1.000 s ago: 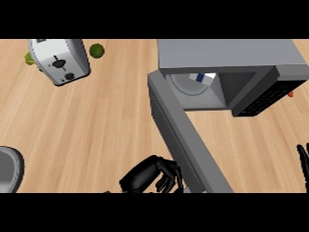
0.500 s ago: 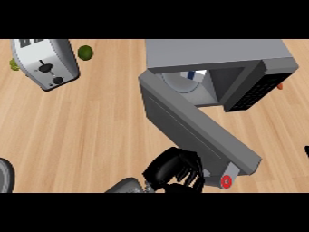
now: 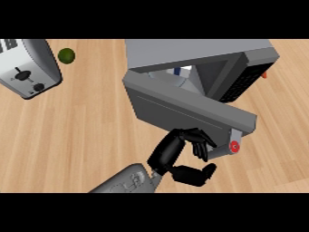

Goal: Pick up the milk, place it into the microwave and close the microwave

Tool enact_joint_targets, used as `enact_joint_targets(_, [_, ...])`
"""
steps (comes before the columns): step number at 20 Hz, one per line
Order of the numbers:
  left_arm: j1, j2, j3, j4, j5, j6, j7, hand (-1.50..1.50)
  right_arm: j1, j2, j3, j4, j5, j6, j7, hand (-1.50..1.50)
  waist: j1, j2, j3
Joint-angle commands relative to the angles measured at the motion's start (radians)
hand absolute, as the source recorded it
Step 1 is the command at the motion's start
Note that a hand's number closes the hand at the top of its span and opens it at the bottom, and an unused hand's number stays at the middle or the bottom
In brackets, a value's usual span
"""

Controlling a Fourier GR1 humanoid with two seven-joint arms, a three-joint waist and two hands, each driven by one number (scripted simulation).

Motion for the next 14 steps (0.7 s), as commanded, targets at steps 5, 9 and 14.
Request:
enact_joint_targets(5, [-0.118, -0.006, 0.041, 0.03, 0.144, 0.109, -0.093, -1.5, -0.038, -0.028, -0.009, -0.038, -0.074, 0.021, 0.038, -1.5, -0.066, 0.017, 0.001])
enact_joint_targets(9, [-0.173, -0.006, 0.047, 0.063, 0.197, 0.126, -0.122, -1.5, -0.057, -0.038, -0.01, -0.054, -0.103, 0.026, 0.053, -1.5, -0.09, 0.023, 0.002])
enact_joint_targets(14, [-0.239, -0.006, 0.058, 0.114, 0.248, 0.157, -0.137, -1.5, -0.077, -0.076, -0.024, -0.047, -0.141, 0.052, 0.076, -1.5, -0.122, 0.033, 0.004])
